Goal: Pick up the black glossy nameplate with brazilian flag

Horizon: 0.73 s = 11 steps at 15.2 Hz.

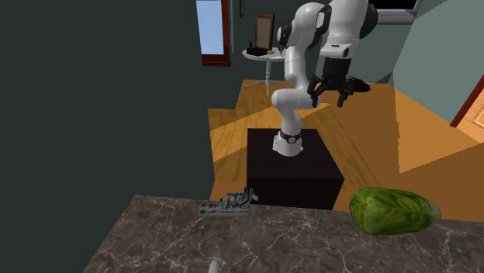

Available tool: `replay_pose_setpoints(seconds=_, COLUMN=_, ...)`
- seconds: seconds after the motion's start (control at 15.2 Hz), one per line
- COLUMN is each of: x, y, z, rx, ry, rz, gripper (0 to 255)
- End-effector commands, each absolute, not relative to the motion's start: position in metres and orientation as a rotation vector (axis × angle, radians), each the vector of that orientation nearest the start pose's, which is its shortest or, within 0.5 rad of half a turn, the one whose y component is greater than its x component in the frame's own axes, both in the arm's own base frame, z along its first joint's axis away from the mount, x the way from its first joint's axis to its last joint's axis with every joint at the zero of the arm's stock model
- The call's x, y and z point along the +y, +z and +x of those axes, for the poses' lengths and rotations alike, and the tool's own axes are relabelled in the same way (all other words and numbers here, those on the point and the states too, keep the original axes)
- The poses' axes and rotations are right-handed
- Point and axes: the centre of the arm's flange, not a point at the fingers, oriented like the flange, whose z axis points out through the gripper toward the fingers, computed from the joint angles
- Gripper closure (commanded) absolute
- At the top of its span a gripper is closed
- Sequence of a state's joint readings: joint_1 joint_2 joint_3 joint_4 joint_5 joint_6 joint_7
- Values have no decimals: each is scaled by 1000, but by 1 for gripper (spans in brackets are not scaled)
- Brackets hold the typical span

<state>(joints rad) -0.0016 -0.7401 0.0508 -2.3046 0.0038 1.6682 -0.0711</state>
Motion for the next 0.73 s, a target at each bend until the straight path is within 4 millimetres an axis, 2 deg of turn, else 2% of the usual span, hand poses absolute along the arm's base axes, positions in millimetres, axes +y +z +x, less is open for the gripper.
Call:
replay_pose_setpoints(seconds=0.0, x=22, y=609, z=330, rx=-172, ry=-163, rz=-3165, gripper=0)
replay_pose_setpoints(seconds=0.66, x=-92, y=566, z=406, rx=-157, ry=-144, rz=-3074, gripper=0)
